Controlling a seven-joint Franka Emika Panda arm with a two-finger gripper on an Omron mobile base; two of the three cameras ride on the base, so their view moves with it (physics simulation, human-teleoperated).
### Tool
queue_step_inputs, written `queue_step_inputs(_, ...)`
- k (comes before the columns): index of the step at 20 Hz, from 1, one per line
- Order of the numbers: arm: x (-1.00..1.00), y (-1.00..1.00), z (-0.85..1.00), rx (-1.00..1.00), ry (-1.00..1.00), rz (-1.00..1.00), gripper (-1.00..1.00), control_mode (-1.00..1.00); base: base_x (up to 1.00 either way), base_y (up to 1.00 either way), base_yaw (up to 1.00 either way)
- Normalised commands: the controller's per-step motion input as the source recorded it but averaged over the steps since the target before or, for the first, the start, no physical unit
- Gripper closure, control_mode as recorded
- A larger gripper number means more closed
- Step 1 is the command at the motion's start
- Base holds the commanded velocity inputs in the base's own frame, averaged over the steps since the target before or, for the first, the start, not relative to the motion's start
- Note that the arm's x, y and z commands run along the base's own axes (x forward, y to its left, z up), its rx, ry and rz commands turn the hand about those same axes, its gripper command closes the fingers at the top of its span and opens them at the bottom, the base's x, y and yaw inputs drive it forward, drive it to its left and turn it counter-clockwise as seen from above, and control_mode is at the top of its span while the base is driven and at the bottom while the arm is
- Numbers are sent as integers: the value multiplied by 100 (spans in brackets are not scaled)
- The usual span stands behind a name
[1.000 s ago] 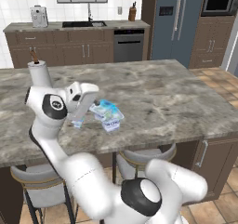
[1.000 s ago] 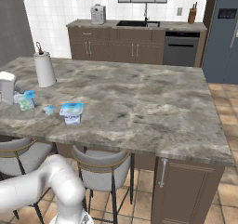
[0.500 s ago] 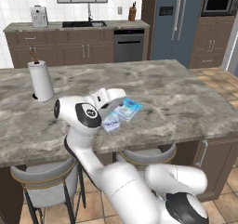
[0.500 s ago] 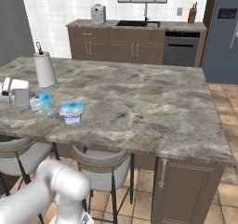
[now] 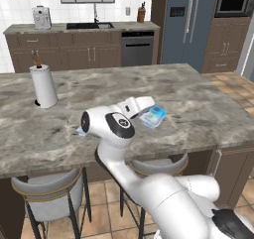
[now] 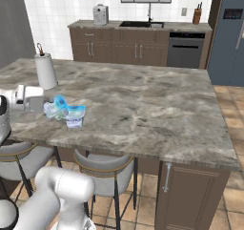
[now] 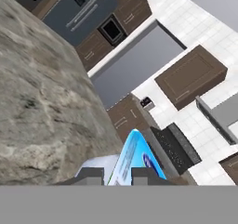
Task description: Stack the yogurt containers by placing the smaller containers on top of the larger containers.
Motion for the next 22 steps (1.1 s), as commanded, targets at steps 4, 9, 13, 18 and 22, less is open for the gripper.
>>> queue_step_inputs(4,0,-13,0,1,0,0,100,-100,0,0,0)
queue_step_inputs(9,11,-1,0,1,0,1,100,-100,0,0,0)
queue_step_inputs(13,22,0,0,3,0,1,100,-100,0,0,0)
queue_step_inputs(18,28,0,0,5,3,0,100,-100,0,0,0)
queue_step_inputs(22,18,5,0,5,10,0,100,-100,0,0,0)
